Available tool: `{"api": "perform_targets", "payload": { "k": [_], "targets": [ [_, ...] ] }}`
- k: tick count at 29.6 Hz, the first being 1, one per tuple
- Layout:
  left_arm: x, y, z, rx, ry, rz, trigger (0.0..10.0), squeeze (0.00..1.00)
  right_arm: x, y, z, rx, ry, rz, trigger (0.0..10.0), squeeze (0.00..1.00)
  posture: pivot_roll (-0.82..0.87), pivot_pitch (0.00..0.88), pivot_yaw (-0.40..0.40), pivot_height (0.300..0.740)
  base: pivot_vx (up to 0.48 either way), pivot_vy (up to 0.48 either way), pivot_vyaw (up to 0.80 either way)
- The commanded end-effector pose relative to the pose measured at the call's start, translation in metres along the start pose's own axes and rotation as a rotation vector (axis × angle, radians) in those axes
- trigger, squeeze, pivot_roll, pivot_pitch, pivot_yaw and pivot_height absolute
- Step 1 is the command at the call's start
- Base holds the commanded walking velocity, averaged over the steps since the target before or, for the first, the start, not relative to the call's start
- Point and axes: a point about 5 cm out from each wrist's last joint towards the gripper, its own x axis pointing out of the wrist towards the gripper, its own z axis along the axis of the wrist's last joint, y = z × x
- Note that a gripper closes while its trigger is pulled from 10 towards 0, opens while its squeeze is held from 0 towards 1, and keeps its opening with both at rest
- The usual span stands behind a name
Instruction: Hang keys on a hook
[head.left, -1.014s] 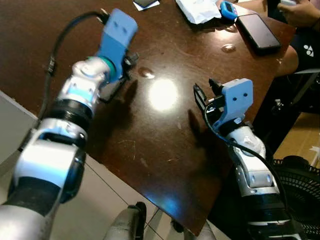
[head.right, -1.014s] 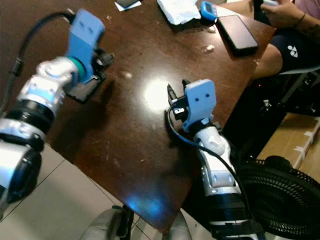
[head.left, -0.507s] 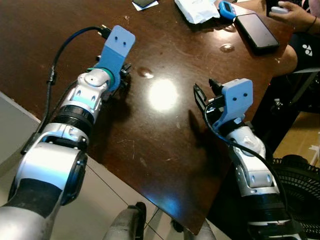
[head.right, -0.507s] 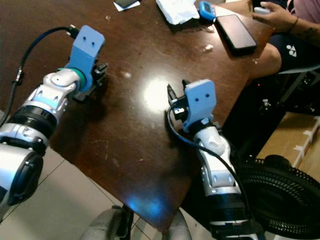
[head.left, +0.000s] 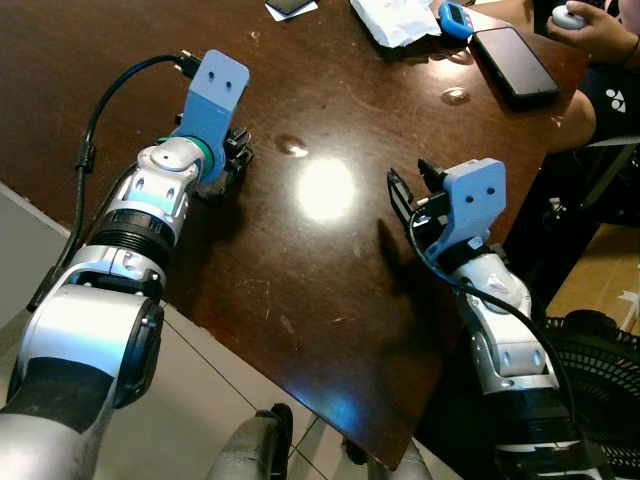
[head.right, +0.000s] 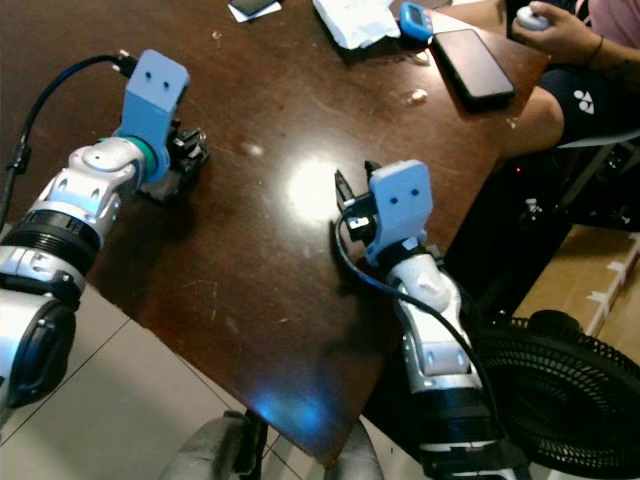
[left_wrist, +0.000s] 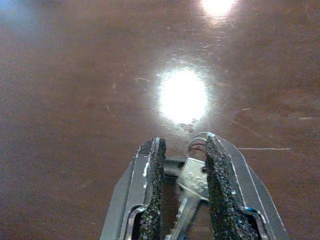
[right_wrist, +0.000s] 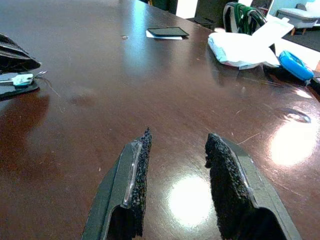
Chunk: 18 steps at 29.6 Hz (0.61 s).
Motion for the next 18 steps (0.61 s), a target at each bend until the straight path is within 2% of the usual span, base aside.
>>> {"api": "perform_targets", "payload": {
  "k": [1, 2, 5, 11, 18],
  "targets": [
    [0.001, -0.001, -0.004, -0.047, 0.03, -0.013, 10.0, 0.0, -0.004, 0.002, -0.006, 0.014, 0.024, 0.001, 10.0, 0.0, 0.02, 0.326, 0.117, 0.74, 0.0, 0.0, 0.0],
    [0.001, -0.001, 0.0, -0.08, 0.019, -0.01, 10.0, 0.0, -0.004, 0.002, -0.006, 0.015, 0.024, 0.002, 10.0, 0.0, 0.02, 0.325, 0.116, 0.74, 0.0, 0.0, 0.0],
    [0.001, -0.001, 0.002, -0.082, 0.011, -0.005, 10.0, 0.0, -0.004, 0.003, -0.006, 0.015, 0.024, 0.003, 10.0, 0.0, 0.02, 0.325, 0.117, 0.74, 0.0, 0.0, 0.0],
    [0.003, -0.012, -0.008, 0.034, 0.032, 0.005, 10.0, 0.0, -0.004, 0.003, -0.007, 0.017, 0.025, 0.002, 10.0, 0.0, 0.02, 0.327, 0.119, 0.74, 0.0, 0.0, 0.0],
    [0.005, -0.026, -0.017, 0.069, 0.045, -0.005, 10.0, 0.0, -0.004, 0.003, -0.007, 0.016, 0.025, 0.003, 10.0, 0.0, 0.01, 0.328, 0.117, 0.74, 0.0, 0.0, 0.0]
  ]
}}
